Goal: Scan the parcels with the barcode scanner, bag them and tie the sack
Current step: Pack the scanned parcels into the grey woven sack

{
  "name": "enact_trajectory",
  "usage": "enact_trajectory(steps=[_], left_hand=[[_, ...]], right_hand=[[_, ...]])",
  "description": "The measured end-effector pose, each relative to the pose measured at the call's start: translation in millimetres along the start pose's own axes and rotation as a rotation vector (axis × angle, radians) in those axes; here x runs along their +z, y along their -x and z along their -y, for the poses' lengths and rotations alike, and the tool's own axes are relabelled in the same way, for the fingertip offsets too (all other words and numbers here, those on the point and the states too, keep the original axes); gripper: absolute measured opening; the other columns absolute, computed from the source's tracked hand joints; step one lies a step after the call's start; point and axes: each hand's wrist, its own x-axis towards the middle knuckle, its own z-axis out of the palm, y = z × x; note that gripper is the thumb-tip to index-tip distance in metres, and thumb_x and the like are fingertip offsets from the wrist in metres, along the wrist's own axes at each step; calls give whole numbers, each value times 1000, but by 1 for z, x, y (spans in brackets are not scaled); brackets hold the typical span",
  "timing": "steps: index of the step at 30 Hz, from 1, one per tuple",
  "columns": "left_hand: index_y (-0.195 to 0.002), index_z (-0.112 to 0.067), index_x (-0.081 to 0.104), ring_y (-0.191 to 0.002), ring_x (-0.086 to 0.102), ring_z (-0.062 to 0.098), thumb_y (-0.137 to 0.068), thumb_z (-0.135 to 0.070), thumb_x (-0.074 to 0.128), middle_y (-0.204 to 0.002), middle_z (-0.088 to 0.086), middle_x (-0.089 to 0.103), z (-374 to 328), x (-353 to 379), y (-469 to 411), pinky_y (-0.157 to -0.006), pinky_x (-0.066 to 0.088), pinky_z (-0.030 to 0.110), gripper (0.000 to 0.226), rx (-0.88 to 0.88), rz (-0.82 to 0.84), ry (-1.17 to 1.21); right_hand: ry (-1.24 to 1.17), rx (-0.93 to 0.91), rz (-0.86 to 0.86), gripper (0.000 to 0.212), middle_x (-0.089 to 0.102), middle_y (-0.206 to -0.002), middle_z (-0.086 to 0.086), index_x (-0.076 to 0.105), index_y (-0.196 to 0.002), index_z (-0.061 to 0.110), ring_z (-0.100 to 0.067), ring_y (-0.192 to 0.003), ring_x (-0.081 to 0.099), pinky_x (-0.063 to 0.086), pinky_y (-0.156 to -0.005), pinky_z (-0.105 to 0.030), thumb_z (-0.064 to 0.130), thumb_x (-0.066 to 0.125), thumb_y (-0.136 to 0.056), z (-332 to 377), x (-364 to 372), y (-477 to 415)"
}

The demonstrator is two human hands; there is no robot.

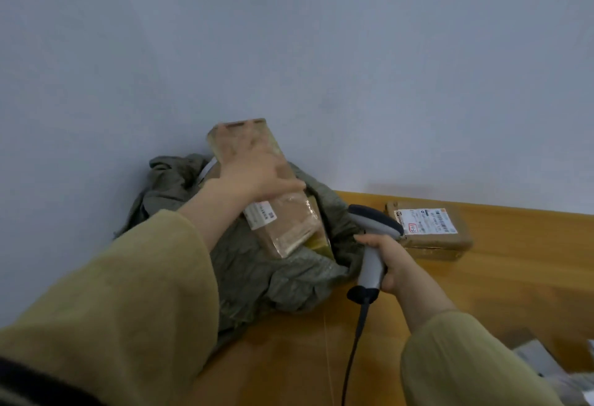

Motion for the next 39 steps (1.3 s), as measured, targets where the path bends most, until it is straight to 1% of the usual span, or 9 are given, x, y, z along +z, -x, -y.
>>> enact_trajectory(steps=[3,7,13,16,19,26,29,32,39], left_hand=[[-149,-26,26,-141,-27,32,-63,-89,43,-159,9,-13,-15,22,9,-99,-26,64,107,111,268,-209],[-152,-14,-4,-145,-15,30,-64,-83,53,-158,9,-15,-10,41,1,-108,-18,62,125,100,231,-273],[-151,-17,-8,-144,-20,27,-71,-75,56,-156,10,-25,0,46,-18,-114,-10,55,118,42,150,-202],[-151,-24,-7,-142,-26,28,-72,-79,48,-153,13,-30,13,45,-26,-116,-4,49,110,48,142,-200],[-150,-40,-1,-141,-26,29,-81,-77,35,-154,13,-26,26,38,-37,-112,-9,60,86,-10,152,-238],[-143,-54,18,-139,-32,27,-85,-61,51,-156,4,-25,15,55,-37,-105,-17,67,67,142,205,-203],[-141,-56,20,-140,-30,25,-87,-57,52,-157,1,-23,10,63,-36,-105,-18,65,63,161,195,-196],[-140,-57,21,-141,-27,25,-92,-52,47,-158,2,-19,11,63,-37,-106,-17,66,56,151,168,-190],[-143,-52,20,-142,-25,26,-92,-46,50,-158,4,-17,15,65,-31,-107,-15,65,59,187,148,-189]], right_hand=[[3,5,-8,49,66,-99,-18,57,-121,1,-33,-78,63,53,-56,-35,12,71,-75,-6,5,1],[28,-71,-27,44,62,-93,-17,57,-117,2,-30,-73,59,51,-58,-36,10,72,-76,1,4,7],[-103,-250,33,62,63,-118,-25,57,-122,1,-38,-97,63,55,-80,-56,5,78,-64,20,-3,20],[-165,-288,93,45,64,-99,-21,59,-118,-7,-29,-81,63,60,-66,-40,-1,69,-75,33,-7,27],[-136,-257,126,43,59,-66,-13,58,-116,-12,-17,-53,56,60,-72,-41,-1,67,-75,40,-10,31],[432,-568,-189,40,60,-95,0,54,-106,14,-18,-89,58,49,-72,-30,5,76,-73,40,7,44],[547,-584,110,35,60,-95,6,54,-98,22,-10,-88,56,43,-67,-21,2,72,-75,37,24,58],[709,-451,357,33,62,-103,0,59,-99,19,-13,-98,57,47,-83,-25,0,70,-75,24,38,53],[803,-392,427,35,63,-98,5,61,-94,23,-17,-104,57,46,-93,-29,-3,72,-74,-4,46,39]])
